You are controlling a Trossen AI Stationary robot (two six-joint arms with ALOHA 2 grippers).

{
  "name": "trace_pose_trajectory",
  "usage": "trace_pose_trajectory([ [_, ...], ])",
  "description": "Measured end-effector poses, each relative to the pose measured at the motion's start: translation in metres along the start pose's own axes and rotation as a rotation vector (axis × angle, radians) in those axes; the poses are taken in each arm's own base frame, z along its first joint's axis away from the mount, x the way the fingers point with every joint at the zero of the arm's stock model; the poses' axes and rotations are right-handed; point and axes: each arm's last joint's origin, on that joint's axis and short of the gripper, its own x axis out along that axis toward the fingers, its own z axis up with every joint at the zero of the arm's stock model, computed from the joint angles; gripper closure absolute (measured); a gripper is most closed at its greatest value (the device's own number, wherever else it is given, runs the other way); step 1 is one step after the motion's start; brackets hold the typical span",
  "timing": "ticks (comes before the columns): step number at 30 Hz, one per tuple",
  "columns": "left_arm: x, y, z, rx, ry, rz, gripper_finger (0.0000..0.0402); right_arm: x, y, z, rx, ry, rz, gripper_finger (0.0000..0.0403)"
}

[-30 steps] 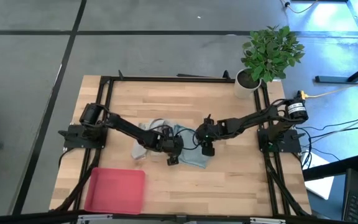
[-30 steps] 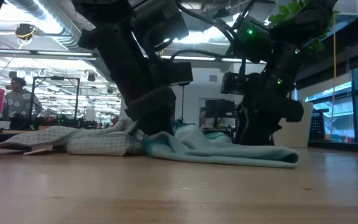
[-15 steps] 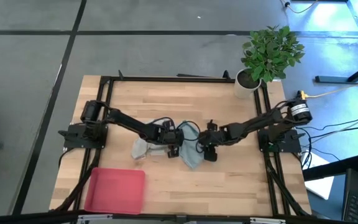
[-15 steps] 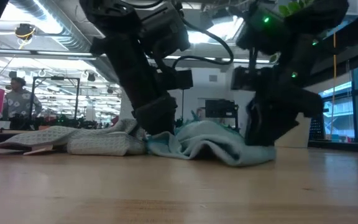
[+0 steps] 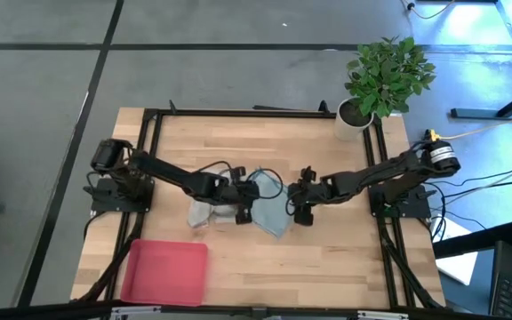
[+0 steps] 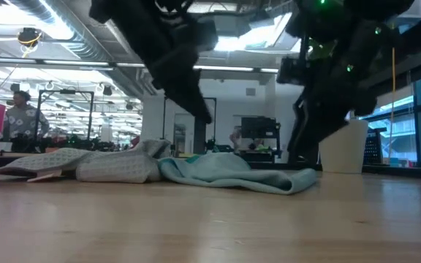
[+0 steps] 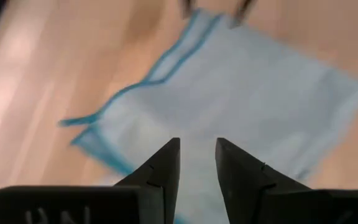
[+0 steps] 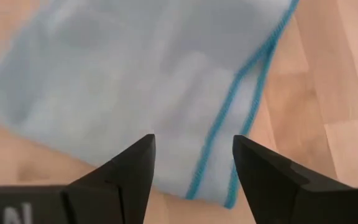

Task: Roll microfiber towels into tight, uniform cylinder then place into a basket
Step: Fold the blue towel

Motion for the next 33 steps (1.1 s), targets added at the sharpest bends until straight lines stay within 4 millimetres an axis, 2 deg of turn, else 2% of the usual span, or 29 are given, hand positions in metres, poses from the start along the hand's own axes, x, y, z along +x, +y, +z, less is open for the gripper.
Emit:
trace_pose_trajectory([
  [8, 0.027, -0.036, -0.011, -0.011, -0.007, -0.112, 0.0308, 0.022, 0.001, -0.01, -0.028, 0.088, -0.083, 0.0185],
  [11, 0.041, -0.041, -0.025, -0.014, 0.062, -0.102, 0.0308, 0.028, 0.003, -0.012, -0.032, 0.107, -0.084, 0.0185],
  [15, 0.048, -0.043, -0.029, -0.051, 0.083, -0.082, 0.0308, 0.03, 0.003, -0.014, 0.009, 0.131, -0.071, 0.0185],
  [21, 0.052, -0.034, -0.034, -0.048, 0.134, -0.031, 0.0308, 0.029, 0.01, -0.016, 0.053, 0.148, -0.016, 0.0185],
  [33, 0.066, 0.005, -0.031, -0.05, 0.169, 0.045, 0.0308, 0.025, 0.032, -0.018, 0.033, 0.134, 0.122, 0.0185],
])
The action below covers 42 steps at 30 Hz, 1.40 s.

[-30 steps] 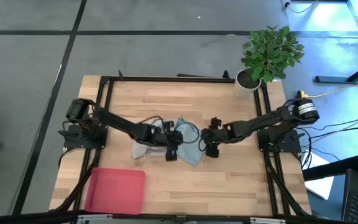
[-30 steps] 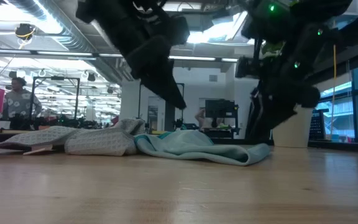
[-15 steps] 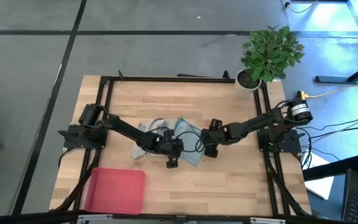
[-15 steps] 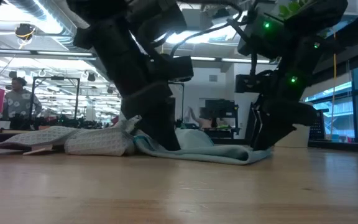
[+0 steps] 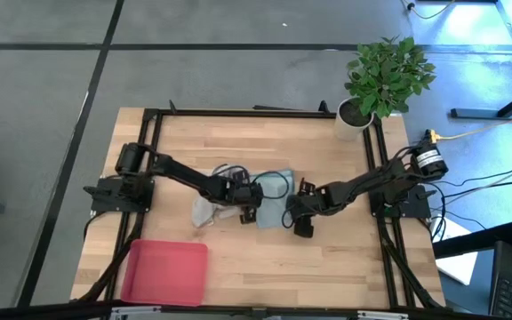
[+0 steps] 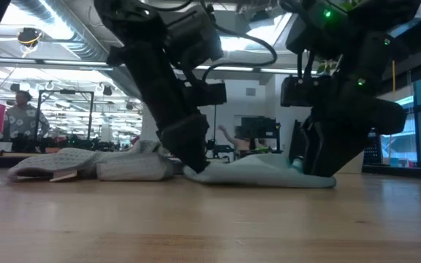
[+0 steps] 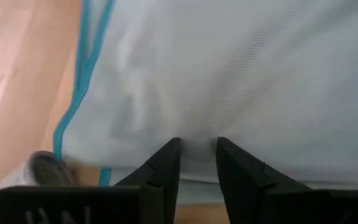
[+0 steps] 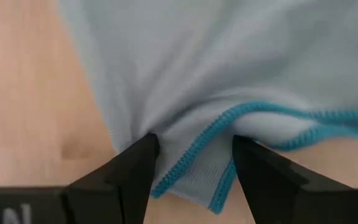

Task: Roll microfiber towels into tight, uniform cylinder then place into a basket
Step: Fold the blue towel

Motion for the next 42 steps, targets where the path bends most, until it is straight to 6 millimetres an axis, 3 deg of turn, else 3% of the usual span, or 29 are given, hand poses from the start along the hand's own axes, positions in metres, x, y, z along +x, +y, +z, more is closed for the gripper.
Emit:
trace_pose_trajectory([
  [7, -0.008, 0.006, 0.002, 0.043, 0.005, 0.006, 0.0308, -0.01, -0.002, -0.001, -0.016, -0.045, -0.109, 0.0185],
  [13, -0.035, 0.005, 0.008, 0.062, -0.033, 0.017, 0.0308, -0.033, -0.004, 0.005, -0.025, -0.123, -0.108, 0.0185],
  [20, -0.055, -0.018, 0.007, 0.103, -0.092, -0.039, 0.0308, -0.049, -0.001, 0.005, -0.111, -0.169, -0.121, 0.0185],
  [24, -0.062, -0.036, 0.007, 0.126, -0.153, -0.083, 0.0308, -0.048, 0.003, 0.004, -0.238, -0.145, -0.059, 0.0185],
  [28, -0.062, -0.044, 0.01, 0.114, -0.203, -0.106, 0.0308, -0.043, -0.002, 0.006, -0.192, -0.138, -0.084, 0.0185],
  [42, -0.027, -0.059, -0.002, 0.108, -0.146, -0.175, 0.0308, -0.004, -0.004, 0.001, -0.13, -0.028, -0.109, 0.0185],
])
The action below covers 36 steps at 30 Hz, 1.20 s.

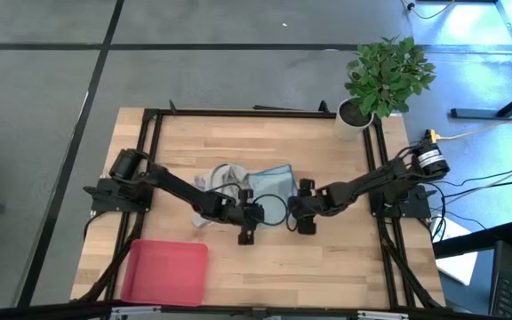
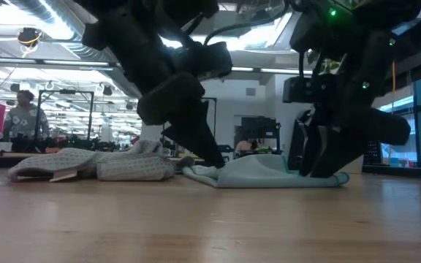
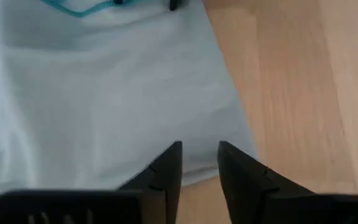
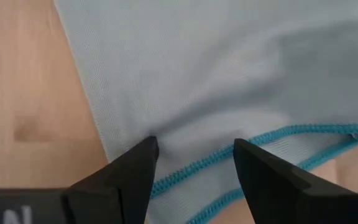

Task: Roll microfiber towels into tight, uniform cylinder then place into a basket
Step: Fold the blue towel, then roll the blue towel

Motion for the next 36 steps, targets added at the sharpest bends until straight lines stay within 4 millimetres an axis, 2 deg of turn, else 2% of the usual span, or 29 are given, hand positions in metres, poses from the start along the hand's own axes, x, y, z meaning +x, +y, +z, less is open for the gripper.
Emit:
trace_pose_trajectory([
  [9, 0.008, 0.008, -0.01, 0.01, 0.1, 0.027, 0.0308, 0.003, 0.007, 0.005, 0.086, -0.033, 0.134, 0.0185],
  [15, 0.008, 0.016, -0.01, 0.031, 0.123, 0.043, 0.0308, 0.002, 0.014, 0.006, 0.011, -0.064, 0.157, 0.0185],
  [19, -0.003, 0.019, -0.008, 0.04, 0.128, 0.053, 0.0308, -0.004, 0.013, 0.006, -0.044, -0.086, 0.084, 0.0185],
  [24, -0.028, 0.017, 0.002, 0.05, 0.082, 0.079, 0.0308, -0.02, 0.01, 0.009, -0.068, -0.135, 0.068, 0.0185],
  [28, -0.033, 0.008, 0.002, 0.068, 0.064, 0.057, 0.0308, -0.03, 0.013, 0.012, -0.088, -0.18, 0.105, 0.0185],
  [36, -0.036, 0.0, 0.001, 0.075, 0.061, 0.039, 0.0308, -0.032, 0.019, 0.011, -0.099, -0.179, 0.165, 0.0185],
])
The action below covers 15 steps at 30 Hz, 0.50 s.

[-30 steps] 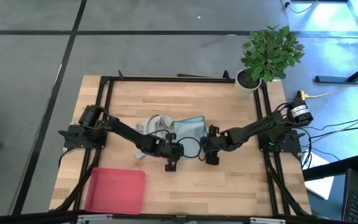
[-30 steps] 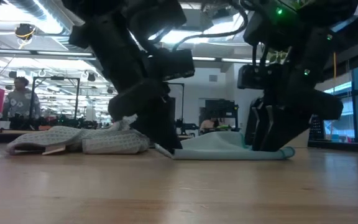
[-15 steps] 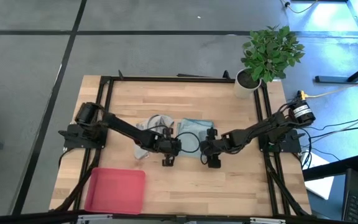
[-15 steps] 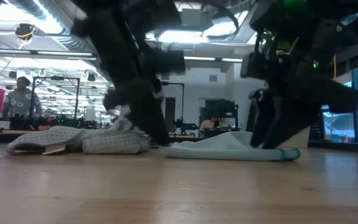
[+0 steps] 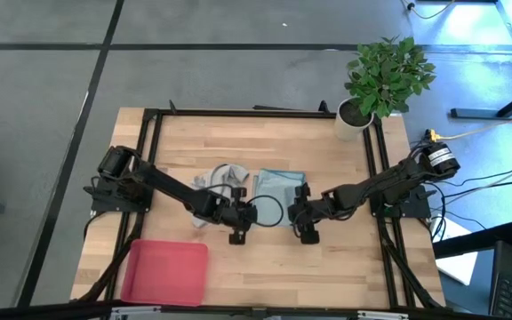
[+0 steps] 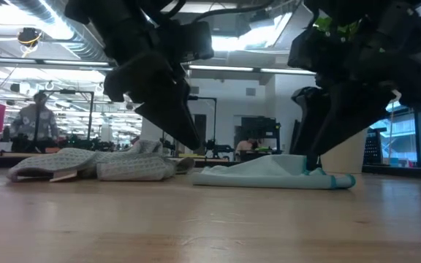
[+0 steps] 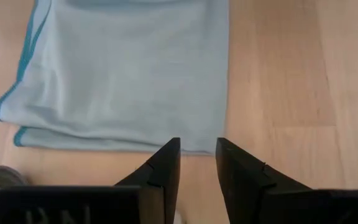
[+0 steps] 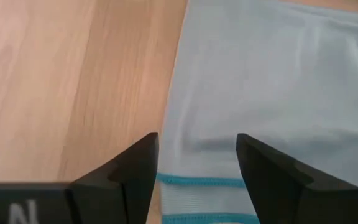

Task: Roll microfiber towels into tight, uniform cylinder then place into a basket
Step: Roll the blue towel

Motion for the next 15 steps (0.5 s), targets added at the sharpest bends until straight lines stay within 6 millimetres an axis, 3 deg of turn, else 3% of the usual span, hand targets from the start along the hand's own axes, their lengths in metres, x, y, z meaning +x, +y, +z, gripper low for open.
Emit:
trace_pose_trajectory([
  [11, 0.0009, 0.0014, 0.0013, -0.028, -0.022, 0.059, 0.0281, -0.0003, 0.0023, 0.0024, 0.004, -0.017, 0.07, 0.0185],
  [15, 0.0016, -0.0014, 0.0038, -0.036, -0.042, -0.003, 0.0282, -0.0003, 0.0023, 0.0024, 0.028, -0.016, 0.07, 0.0185],
])
